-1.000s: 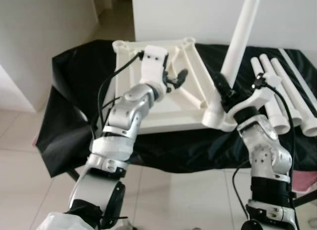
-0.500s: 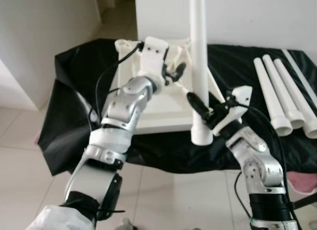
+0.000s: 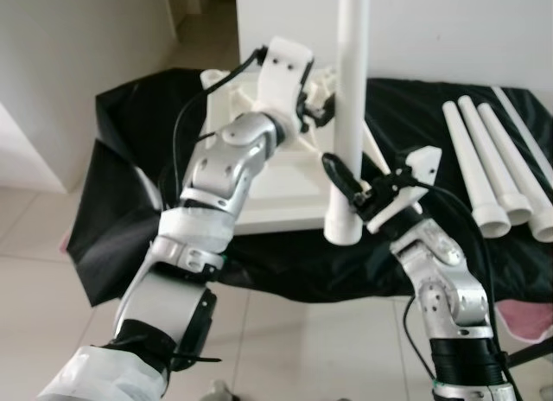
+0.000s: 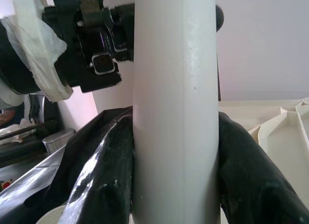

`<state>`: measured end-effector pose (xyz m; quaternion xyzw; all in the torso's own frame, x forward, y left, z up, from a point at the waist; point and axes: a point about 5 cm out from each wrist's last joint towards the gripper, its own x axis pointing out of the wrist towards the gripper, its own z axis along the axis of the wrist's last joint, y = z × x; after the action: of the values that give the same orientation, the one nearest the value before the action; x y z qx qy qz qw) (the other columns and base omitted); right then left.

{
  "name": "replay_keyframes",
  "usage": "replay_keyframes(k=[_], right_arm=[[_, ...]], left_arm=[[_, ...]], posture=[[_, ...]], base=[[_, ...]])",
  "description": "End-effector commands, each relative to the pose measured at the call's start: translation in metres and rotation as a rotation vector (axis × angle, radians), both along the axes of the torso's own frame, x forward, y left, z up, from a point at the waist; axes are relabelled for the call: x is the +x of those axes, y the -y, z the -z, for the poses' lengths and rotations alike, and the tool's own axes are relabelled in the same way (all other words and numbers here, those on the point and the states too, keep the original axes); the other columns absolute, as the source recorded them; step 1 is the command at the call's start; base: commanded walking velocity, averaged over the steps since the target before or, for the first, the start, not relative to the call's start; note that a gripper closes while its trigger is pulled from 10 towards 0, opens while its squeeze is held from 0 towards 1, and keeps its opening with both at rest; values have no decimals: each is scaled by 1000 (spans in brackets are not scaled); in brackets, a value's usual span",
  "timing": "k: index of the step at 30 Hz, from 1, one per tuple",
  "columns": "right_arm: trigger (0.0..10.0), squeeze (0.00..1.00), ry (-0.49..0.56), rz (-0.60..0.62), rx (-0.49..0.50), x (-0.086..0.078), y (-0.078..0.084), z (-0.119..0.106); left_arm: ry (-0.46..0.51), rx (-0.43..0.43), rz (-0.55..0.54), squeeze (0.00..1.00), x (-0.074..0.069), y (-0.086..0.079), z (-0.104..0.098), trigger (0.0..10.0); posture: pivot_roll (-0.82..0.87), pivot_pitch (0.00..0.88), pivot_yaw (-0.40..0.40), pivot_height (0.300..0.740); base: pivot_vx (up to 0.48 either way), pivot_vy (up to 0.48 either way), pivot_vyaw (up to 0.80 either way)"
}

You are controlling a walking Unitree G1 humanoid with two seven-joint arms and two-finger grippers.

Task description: Building children table

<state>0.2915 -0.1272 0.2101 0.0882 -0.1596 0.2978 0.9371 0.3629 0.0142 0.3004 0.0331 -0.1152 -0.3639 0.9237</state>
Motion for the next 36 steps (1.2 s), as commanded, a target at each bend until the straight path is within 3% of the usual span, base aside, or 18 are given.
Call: replay_keyframes(k=[1,13,36], right_arm=[[10000,0,-41,-51,-30,2,-14,7],[10000,0,-51,-23,-27,8,-15,9],[10000,0,-34,-5,-16,13,-16,7]], left_arm=[[88,29,194,0,-21,30,-20,10000],[106,26,209,0,-26,43,-21,10000],[127,28,216,0,-31,47,-24,10000]], posture=[[-52,0,4,740],[-51,0,-2,740],[-50,0,-5,740]], base=[[0,0,0],[0,0,0],[0,0,0]])
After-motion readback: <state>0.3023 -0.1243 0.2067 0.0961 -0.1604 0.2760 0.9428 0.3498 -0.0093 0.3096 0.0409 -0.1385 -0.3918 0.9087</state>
